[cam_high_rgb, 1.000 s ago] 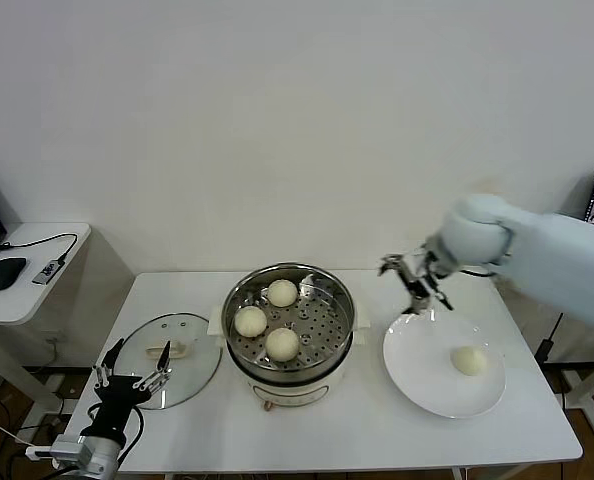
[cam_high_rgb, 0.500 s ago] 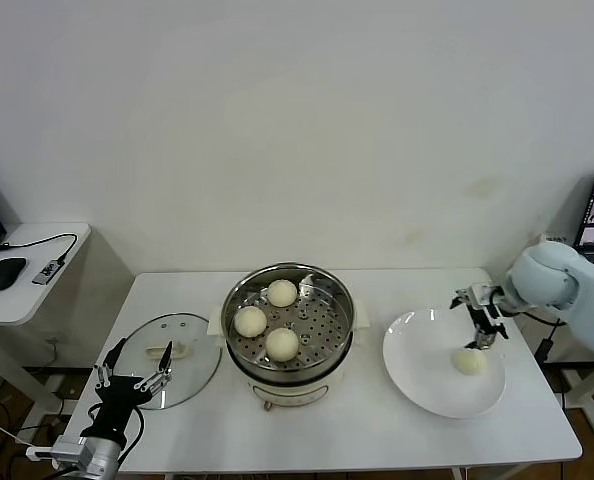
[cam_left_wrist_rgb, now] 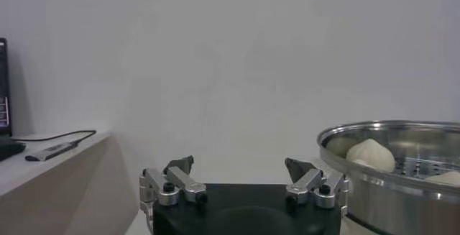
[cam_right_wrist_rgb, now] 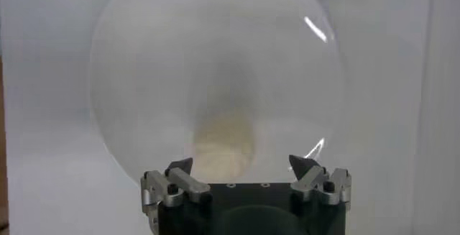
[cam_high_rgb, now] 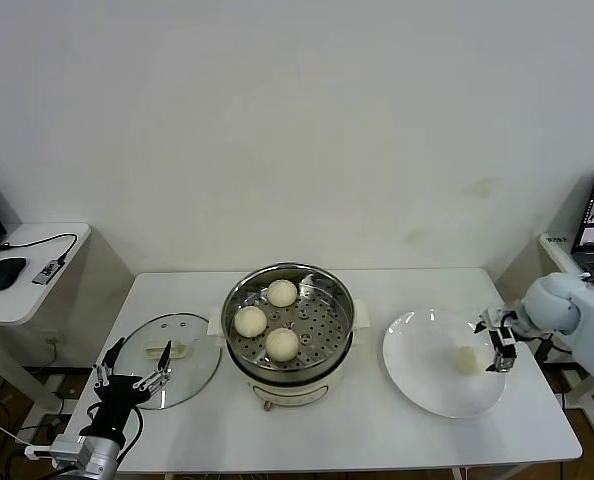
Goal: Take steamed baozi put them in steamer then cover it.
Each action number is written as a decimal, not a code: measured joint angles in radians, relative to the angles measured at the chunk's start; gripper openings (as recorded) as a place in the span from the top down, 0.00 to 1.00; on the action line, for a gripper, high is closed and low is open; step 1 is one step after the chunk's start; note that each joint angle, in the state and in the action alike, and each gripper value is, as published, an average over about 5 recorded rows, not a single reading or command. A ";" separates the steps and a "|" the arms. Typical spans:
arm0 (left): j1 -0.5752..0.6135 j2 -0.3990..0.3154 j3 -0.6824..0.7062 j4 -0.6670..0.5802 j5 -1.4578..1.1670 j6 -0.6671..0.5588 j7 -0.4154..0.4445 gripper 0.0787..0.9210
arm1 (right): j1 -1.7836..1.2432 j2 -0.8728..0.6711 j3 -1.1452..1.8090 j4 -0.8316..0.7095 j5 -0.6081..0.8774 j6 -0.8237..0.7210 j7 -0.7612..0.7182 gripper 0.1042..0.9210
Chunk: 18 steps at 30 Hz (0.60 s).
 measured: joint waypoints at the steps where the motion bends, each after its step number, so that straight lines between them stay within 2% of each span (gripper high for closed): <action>1: 0.000 0.000 0.000 0.000 0.000 0.000 0.000 0.12 | -0.006 0.006 0.005 -0.009 -0.003 0.001 0.001 0.12; 10: 0.000 0.004 -0.003 0.004 -0.001 0.000 0.000 0.12 | -0.040 0.063 0.034 -0.074 -0.024 0.000 0.010 0.14; 18: -0.002 0.002 -0.003 0.005 -0.001 0.000 0.000 0.12 | -0.059 0.085 0.045 -0.099 -0.035 -0.011 0.010 0.25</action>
